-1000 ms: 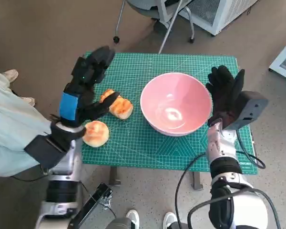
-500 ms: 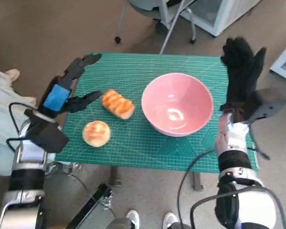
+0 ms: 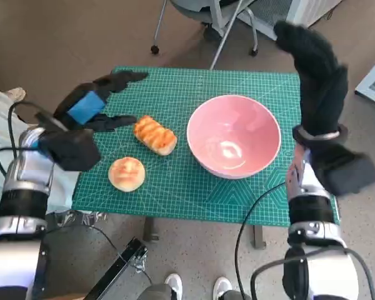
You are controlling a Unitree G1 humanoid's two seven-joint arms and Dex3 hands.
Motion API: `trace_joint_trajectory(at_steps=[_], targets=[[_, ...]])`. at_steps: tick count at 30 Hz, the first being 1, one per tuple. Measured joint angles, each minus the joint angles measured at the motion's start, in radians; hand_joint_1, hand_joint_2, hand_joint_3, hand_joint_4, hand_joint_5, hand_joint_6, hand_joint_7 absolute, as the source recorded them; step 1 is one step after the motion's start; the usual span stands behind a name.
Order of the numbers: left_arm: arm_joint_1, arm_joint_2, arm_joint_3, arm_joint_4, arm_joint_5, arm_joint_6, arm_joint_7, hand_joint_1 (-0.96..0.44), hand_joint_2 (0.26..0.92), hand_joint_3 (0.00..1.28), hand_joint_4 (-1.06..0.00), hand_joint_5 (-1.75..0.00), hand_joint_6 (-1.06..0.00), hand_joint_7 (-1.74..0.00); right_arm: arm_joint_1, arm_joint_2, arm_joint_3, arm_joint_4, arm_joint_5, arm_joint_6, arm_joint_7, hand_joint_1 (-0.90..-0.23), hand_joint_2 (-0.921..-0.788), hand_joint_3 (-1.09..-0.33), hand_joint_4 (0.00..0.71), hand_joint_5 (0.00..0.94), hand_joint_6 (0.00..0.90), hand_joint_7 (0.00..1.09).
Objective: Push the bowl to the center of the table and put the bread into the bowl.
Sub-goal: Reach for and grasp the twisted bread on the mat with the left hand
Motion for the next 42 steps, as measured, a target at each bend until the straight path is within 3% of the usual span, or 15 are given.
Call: trace_joint_trajectory(at_steps=[10, 29, 42], targets=[[-0.101, -0.02, -0.136, 0.143, 0.132, 0.063, 0.006, -0.16, 0.82, 0.0, -0.26, 0.0, -0.38, -0.09, 0.048, 0.001, 0.035, -0.108, 0.068, 0.014, 0.066, -0.523, -0.921, -0.686, 0.372, 0.007, 0.086, 0.79], [-0.196, -0.145, -0.388, 0.299, 0.37, 0.203, 0.091, -0.15, 0.801, 0.01, -0.22, 0.0, -0.37, -0.03, 0.089, 0.002, 0.058, -0.168, 0.068, 0.026, 0.066, -0.516, -0.921, -0.678, 0.359, 0.0, 0.063, 0.81], [-0.195, -0.217, -0.48, 0.343, 0.431, 0.224, 0.146, -0.11, 0.863, 0.02, -0.42, -0.02, -0.53, -0.06, 0.101, 0.0, 0.06, -0.176, 0.068, 0.031, 0.064, -0.509, -0.921, -0.677, 0.343, 0.0, 0.06, 0.82]])
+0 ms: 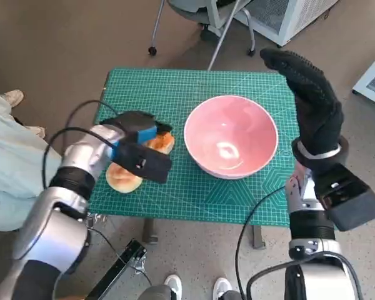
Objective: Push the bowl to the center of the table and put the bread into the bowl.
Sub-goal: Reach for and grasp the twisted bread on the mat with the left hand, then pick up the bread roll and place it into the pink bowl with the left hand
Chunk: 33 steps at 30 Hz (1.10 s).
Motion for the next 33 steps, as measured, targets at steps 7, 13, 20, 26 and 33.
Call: trace_joint_trajectory(at_steps=[7, 13, 20, 26, 33], targets=[[0.0, 0.005, -0.028, 0.003, 0.016, -0.049, 0.068, -0.02, 0.917, 0.12, -0.58, -1.13, -0.6, -1.14, 0.015, 0.0, 0.0, -0.011, 0.001, 0.009, -0.001, -0.516, -0.921, -0.67, 0.343, 0.0, 0.06, 0.81], [-0.001, 0.031, -0.01, 0.003, -0.001, -0.122, 0.077, 0.0, 0.92, 0.11, -0.59, -1.3, -0.65, -1.1, 0.021, -0.001, -0.001, -0.017, 0.001, 0.012, -0.001, -0.516, -0.921, -0.669, 0.343, 0.0, 0.058, 0.81], [-0.025, 0.083, 0.065, -0.008, -0.059, -0.172, 0.083, 0.0, 0.919, 0.11, -0.57, -1.31, -0.68, -1.1, 0.022, -0.001, -0.001, -0.02, 0.001, 0.014, -0.004, -0.518, -0.921, -0.669, 0.345, 0.001, 0.059, 0.8], [-0.089, 0.136, 0.147, -0.045, -0.122, -0.207, 0.105, 0.0, 0.92, 0.1, -0.54, -1.38, -0.72, -1.01, 0.022, -0.004, -0.003, -0.02, 0.002, 0.017, -0.004, -0.521, -0.921, -0.667, 0.345, 0.001, 0.061, 0.8], [-0.142, 0.158, 0.181, -0.087, -0.148, -0.221, 0.121, 0.0, 0.92, 0.08, -0.57, -1.26, -0.73, -1.1, 0.022, -0.005, -0.003, -0.02, 0.004, 0.018, -0.004, -0.524, -0.921, -0.665, 0.346, 0.002, 0.058, 0.79]])
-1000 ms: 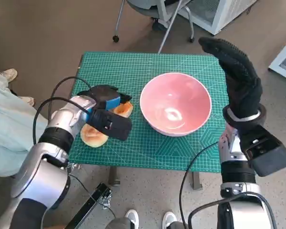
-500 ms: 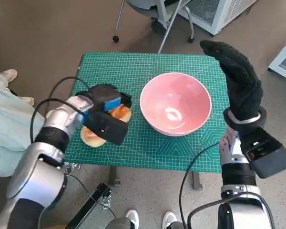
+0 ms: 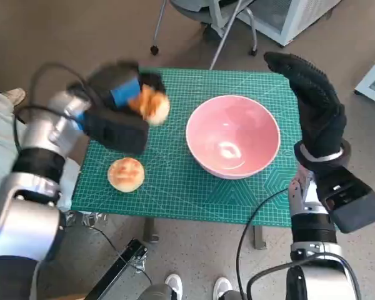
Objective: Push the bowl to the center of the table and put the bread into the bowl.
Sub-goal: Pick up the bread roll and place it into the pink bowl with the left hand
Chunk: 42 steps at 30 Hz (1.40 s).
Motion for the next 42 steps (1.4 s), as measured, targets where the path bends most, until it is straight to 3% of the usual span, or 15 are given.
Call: trace_joint_trajectory(at_steps=[14, 29, 32, 34, 35, 36, 38, 42], targets=[[-0.043, -0.026, 0.109, -0.285, -0.088, -0.096, 0.046, 0.0, 0.92, 0.04, -0.62, -1.21, -0.77, -1.04, 0.0, -0.002, 0.0, 0.0, 0.019, 0.006, 0.007, -0.528, -0.921, -0.663, 0.348, 0.002, 0.056, 0.78], [-0.044, -0.208, -0.003, -0.164, -0.02, -0.166, 0.065, 0.0, 0.92, 0.11, -0.54, -1.38, -0.69, -1.04, 0.005, -0.002, 0.006, -0.005, 0.036, 0.006, 0.008, -0.525, -0.921, -0.665, 0.351, 0.003, 0.055, 0.78], [-0.046, -0.223, -0.02, -0.139, 0.0, -0.163, 0.091, 0.0, 0.92, 0.12, -0.56, -1.31, -0.65, -1.14, 0.011, -0.004, 0.005, -0.009, 0.036, 0.006, 0.008, -0.526, -0.921, -0.665, 0.351, 0.002, 0.05, 0.78], [-0.048, -0.24, -0.032, -0.114, 0.008, -0.149, 0.096, 0.0, 0.921, 0.19, -0.49, -1.34, -0.55, -1.28, 0.017, -0.006, 0.004, -0.011, 0.037, 0.006, 0.008, -0.529, -0.921, -0.664, 0.35, 0.002, 0.05, 0.77], [-0.048, -0.251, -0.039, -0.099, 0.01, -0.138, 0.093, -0.04, 0.909, 0.19, -0.39, -1.09, -0.42, -1.13, 0.02, -0.006, 0.004, -0.011, 0.037, 0.006, 0.008, -0.532, -0.921, -0.662, 0.35, 0.002, 0.05, 0.77], [-0.047, -0.26, -0.042, -0.087, 0.009, -0.127, 0.079, -0.06, 0.91, 0.18, -0.37, -0.97, -0.38, -1.05, 0.023, -0.007, 0.004, -0.012, 0.037, 0.006, 0.008, -0.533, -0.921, -0.662, 0.35, 0.002, 0.05, 0.77], [-0.046, -0.279, -0.045, -0.064, 0.004, -0.102, 0.027, -0.09, 0.904, 0.11, -0.25, -0.48, -0.2, -0.77, 0.027, -0.007, 0.005, -0.015, 0.037, 0.007, 0.008, -0.535, -0.921, -0.66, 0.35, 0.002, 0.051, 0.77], [-0.036, -0.3, -0.044, -0.054, -0.021, -0.033, -0.105, -0.12, 0.88, 0.04, -0.15, -0.16, -0.08, -0.6, 0.033, -0.007, 0.004, -0.021, 0.038, 0.009, 0.008, -0.541, -0.921, -0.656, 0.35, 0.002, 0.052, 0.77]])
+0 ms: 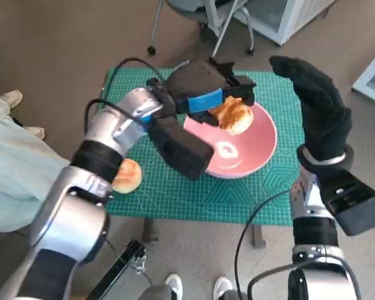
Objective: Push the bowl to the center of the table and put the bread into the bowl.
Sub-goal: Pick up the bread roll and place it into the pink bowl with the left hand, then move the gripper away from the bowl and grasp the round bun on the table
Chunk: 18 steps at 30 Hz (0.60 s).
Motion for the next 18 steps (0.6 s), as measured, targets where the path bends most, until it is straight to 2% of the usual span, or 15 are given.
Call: trace_joint_trajectory(at_steps=[2, 6, 10, 18], targets=[[0.007, 0.0, 0.002, -0.007, -0.015, 0.031, -0.052, -0.14, 0.873, 0.02, -0.13, -0.08, -0.05, -0.59, 0.002, -0.002, -0.001, -0.003, 0.002, 0.003, 0.001, -0.546, -0.921, -0.651, 0.348, 0.001, 0.053, 0.76], [0.028, 0.012, 0.022, -0.041, -0.05, 0.061, -0.125, -0.17, 0.871, 0.01, -0.12, -0.04, -0.04, -0.6, 0.004, -0.008, -0.005, -0.007, 0.008, 0.01, 0.002, -0.55, -0.921, -0.641, 0.346, 0.0, 0.054, 0.76], [0.058, 0.035, 0.049, -0.096, -0.079, 0.052, -0.143, -0.2, 0.871, 0.01, -0.12, -0.03, -0.04, -0.61, 0.004, -0.009, -0.007, -0.009, 0.015, 0.014, 0.003, -0.541, -0.921, -0.638, 0.345, 0.0, 0.055, 0.76], [0.128, 0.104, 0.117, -0.188, -0.171, -0.035, -0.159, -0.2, 0.871, 0.0, -0.15, -0.02, -0.1, -0.57, 0.005, -0.009, -0.009, -0.014, 0.018, 0.017, 0.003, -0.536, -0.921, -0.639, 0.345, 0.0, 0.058, 0.75]])
